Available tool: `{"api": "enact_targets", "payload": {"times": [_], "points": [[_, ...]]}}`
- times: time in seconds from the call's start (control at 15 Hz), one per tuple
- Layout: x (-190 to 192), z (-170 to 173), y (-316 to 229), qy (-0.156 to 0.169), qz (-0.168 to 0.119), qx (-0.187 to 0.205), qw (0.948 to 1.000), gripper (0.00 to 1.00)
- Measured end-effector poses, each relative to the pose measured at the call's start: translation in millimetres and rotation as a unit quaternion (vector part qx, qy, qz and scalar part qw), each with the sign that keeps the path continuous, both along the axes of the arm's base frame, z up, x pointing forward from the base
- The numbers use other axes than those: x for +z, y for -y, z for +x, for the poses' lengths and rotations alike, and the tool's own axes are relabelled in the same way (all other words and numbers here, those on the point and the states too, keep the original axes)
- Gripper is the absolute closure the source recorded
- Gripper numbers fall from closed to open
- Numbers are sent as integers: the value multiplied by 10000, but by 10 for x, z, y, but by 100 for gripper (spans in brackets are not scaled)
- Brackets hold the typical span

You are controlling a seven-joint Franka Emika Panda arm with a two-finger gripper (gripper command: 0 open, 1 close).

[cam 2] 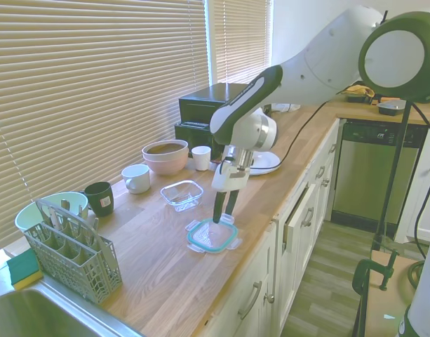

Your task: Cover the lid of the food container

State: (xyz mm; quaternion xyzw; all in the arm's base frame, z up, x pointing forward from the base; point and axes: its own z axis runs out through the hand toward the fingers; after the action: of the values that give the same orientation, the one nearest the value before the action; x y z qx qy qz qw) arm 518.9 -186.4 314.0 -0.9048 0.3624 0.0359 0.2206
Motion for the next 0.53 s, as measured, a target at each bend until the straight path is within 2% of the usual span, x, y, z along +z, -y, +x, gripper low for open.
{"api": "enact_targets", "payload": {"times": [0.2,0.27,0.53], "points": [[-3,25,-67,-17,15,29,10000,0],[-5,25,-67,-25,17,16,10000,100],[-7,24,-59,-57,21,-68,10000,100]]}}
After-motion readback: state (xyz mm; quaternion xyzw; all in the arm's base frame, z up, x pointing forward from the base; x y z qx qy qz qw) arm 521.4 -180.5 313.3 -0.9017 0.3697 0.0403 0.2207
